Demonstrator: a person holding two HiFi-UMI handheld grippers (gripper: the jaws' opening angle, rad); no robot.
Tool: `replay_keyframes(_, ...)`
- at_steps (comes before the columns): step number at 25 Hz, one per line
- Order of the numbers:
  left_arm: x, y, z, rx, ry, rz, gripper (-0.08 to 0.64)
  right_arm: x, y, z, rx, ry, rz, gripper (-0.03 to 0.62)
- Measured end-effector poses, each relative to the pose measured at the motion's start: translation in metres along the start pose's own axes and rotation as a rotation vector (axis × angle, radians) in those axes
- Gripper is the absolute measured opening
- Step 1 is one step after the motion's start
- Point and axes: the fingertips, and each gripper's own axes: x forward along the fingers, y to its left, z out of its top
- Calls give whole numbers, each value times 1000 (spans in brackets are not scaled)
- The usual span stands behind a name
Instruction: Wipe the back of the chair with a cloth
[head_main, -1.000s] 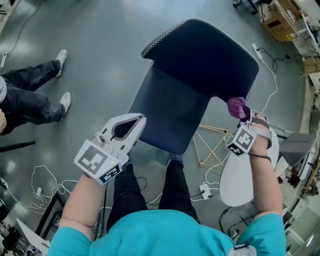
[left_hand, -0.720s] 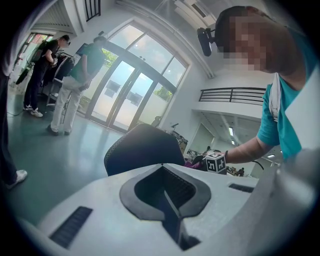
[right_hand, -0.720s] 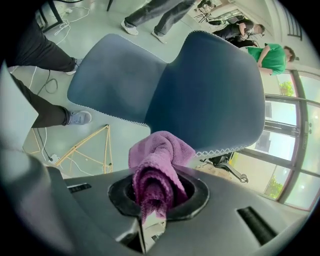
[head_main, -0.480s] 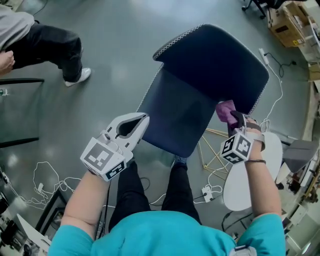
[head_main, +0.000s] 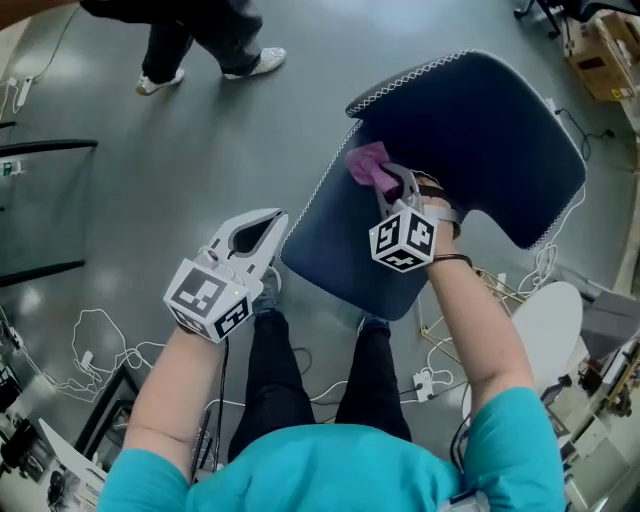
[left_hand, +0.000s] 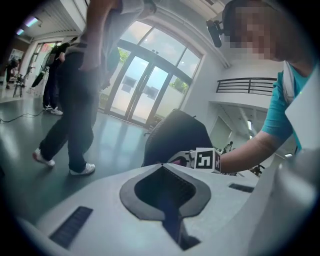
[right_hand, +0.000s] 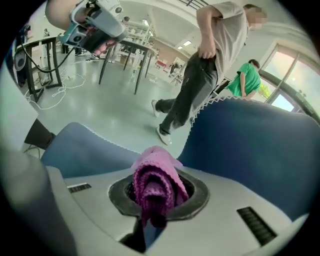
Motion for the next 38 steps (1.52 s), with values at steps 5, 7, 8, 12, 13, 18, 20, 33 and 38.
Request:
replay_keyframes(5, -2, 27, -22, -40, 34, 19, 5, 68, -2, 29, -15, -12, -34, 55)
replay_keyframes(7, -1, 33, -30, -56, 45, 20, 4, 93, 3, 27, -29, 20, -34, 55)
replay_keyframes(8, 1, 35, -33, -59, 47, 18, 5, 105, 5, 24, -38, 41, -38, 55)
replay_keyframes(12, 8, 40, -40, -67, 58, 4, 5, 136, 6, 3, -81, 131, -62, 55)
replay_keyframes(13, 8, 40, -42, -71, 64, 1, 4, 141, 6, -1, -89, 146, -67, 55)
replay_keyframes(18, 16, 39, -47, -80, 76, -10, 5, 150, 2, -7, -127, 173, -95, 55)
replay_keyframes(20, 21, 32, -45, -76, 81, -20, 5, 146, -3, -12, -136, 182, -110, 55)
replay_keyframes(33, 44, -2, -43, -51, 111, -75, 5, 125, -7, -48, -166, 207, -135, 55)
replay_keyframes(38, 47, -7, -43, -43, 113, -87, 5, 119, -2, -61, -177, 218, -134, 55)
